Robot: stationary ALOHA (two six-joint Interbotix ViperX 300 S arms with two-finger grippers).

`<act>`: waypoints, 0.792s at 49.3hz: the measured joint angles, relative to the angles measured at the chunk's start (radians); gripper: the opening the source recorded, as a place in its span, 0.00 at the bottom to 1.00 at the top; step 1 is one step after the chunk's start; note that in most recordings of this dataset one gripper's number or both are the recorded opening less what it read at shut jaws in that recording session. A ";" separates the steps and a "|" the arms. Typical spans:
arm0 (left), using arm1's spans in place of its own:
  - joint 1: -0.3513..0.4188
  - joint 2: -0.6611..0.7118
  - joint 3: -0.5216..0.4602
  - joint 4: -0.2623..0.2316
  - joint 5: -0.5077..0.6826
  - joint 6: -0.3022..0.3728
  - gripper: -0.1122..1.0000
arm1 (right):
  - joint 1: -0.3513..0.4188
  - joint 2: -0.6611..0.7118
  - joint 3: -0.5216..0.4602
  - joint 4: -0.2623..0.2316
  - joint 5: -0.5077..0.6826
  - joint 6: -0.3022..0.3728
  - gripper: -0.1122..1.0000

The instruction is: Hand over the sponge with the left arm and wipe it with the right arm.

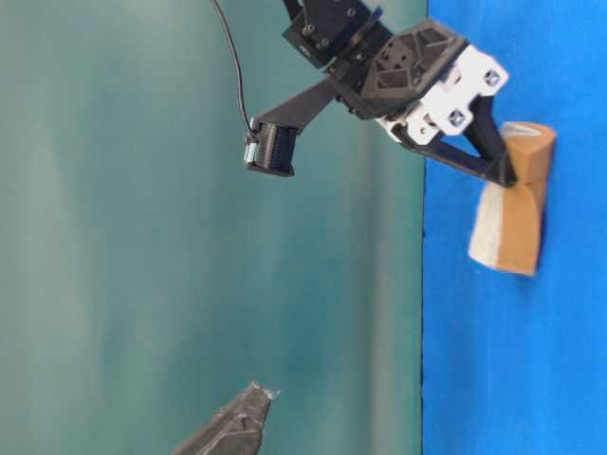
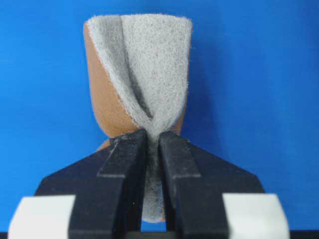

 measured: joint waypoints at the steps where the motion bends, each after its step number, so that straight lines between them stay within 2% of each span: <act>1: 0.000 0.000 0.000 0.000 0.000 0.000 0.86 | -0.008 -0.002 -0.002 -0.005 0.000 -0.002 0.21; 10: 0.000 0.000 0.000 0.000 0.000 0.000 0.86 | -0.018 -0.002 -0.005 -0.014 0.000 0.003 0.21; 16: 0.000 0.000 0.000 0.000 0.000 0.000 0.86 | 0.017 -0.002 -0.003 -0.011 0.008 0.017 0.21; 26: 0.000 0.000 0.000 0.000 0.000 0.002 0.86 | 0.137 -0.002 0.000 0.021 0.012 0.049 0.21; 39: 0.000 0.000 0.000 0.000 0.000 0.002 0.86 | 0.344 -0.012 -0.006 0.041 0.057 0.138 0.21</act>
